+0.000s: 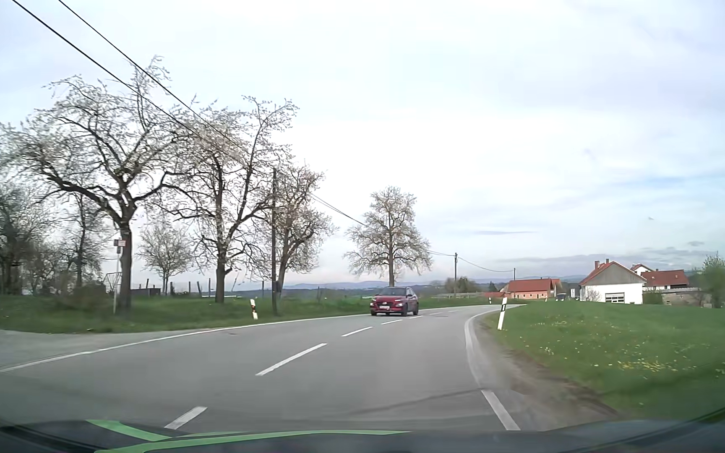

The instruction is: Follow the waypoints while adhering to traffic rules and regulations

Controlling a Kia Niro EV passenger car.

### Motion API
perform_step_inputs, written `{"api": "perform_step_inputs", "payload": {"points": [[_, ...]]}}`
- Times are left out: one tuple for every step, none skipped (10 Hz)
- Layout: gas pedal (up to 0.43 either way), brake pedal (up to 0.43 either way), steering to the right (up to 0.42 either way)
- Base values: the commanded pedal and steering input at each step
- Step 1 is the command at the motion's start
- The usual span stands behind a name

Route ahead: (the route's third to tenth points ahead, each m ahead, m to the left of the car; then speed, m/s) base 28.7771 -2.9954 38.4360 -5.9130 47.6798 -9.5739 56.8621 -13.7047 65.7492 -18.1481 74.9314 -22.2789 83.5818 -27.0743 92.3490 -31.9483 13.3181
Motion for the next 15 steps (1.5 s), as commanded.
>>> {"api": "perform_step_inputs", "payload": {"points": [[0.067,0.000,0.055],[0.067,0.000,0.055],[0.079,0.000,0.055],[0.098,0.000,0.055],[0.098,0.000,0.054],[0.110,0.000,0.055],[0.110,0.000,0.056],[0.110,0.000,0.056],[0.110,0.000,0.056],[0.110,0.000,0.056],[0.110,0.000,0.056],[0.110,0.000,0.056],[0.110,0.000,0.056],[0.110,0.000,0.054],[0.118,0.000,0.051]]}}
